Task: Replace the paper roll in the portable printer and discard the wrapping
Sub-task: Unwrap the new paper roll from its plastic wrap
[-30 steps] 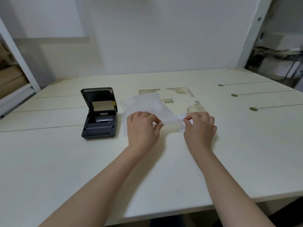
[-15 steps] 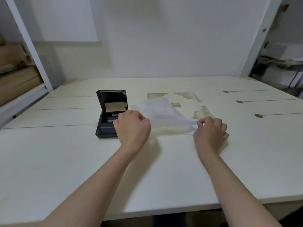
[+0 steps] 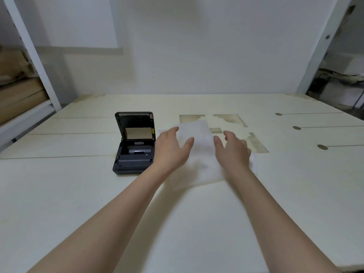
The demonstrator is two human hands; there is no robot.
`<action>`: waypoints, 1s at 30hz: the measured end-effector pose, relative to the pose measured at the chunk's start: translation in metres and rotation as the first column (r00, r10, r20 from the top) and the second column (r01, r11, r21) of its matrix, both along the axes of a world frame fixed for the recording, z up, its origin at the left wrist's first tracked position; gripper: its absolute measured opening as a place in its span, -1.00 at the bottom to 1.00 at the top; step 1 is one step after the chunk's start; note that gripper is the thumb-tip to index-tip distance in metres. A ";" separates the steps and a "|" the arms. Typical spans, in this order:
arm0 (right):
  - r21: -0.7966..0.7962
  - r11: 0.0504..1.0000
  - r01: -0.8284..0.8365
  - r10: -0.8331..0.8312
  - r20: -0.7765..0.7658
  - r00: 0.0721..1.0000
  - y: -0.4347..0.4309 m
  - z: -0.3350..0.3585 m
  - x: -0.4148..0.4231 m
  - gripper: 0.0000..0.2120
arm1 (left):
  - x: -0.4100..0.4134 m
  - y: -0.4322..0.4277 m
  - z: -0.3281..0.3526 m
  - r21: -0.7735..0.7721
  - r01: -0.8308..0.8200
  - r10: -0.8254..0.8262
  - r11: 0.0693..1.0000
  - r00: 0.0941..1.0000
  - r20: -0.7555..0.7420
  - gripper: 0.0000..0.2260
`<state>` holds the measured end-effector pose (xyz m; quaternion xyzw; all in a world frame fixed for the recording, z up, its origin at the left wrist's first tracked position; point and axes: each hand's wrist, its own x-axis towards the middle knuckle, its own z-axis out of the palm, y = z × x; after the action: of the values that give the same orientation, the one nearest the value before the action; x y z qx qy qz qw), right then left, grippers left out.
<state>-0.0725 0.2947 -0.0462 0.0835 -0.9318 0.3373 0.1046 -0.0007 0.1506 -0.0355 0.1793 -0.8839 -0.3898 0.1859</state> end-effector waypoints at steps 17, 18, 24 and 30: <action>-0.240 0.964 -0.115 0.146 0.114 0.983 -0.009 -0.011 -0.024 -0.30 | -0.062 -0.001 -0.011 0.132 0.013 0.005 0.991 0.991 -0.134 -0.78; -0.271 0.955 -0.117 0.158 0.134 0.978 -0.008 -0.010 -0.024 -0.24 | -0.060 0.000 -0.010 0.139 0.027 -0.003 0.990 0.985 -0.170 -0.78; -0.514 0.849 -0.119 0.098 -0.068 0.993 -0.006 0.001 -0.017 -0.40 | -0.053 0.001 0.006 0.188 0.113 -0.040 0.976 0.935 -0.354 -0.83; -0.577 0.768 -0.277 0.143 -0.268 0.953 -0.009 0.001 -0.015 -0.47 | -0.054 0.005 0.022 0.233 0.122 -0.011 0.965 0.904 -0.427 -0.82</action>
<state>-0.0876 0.2854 -0.0449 0.1844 -0.7420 0.6176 0.1842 -0.0546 0.1552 -0.0130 0.0827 -0.7712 -0.5353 0.3345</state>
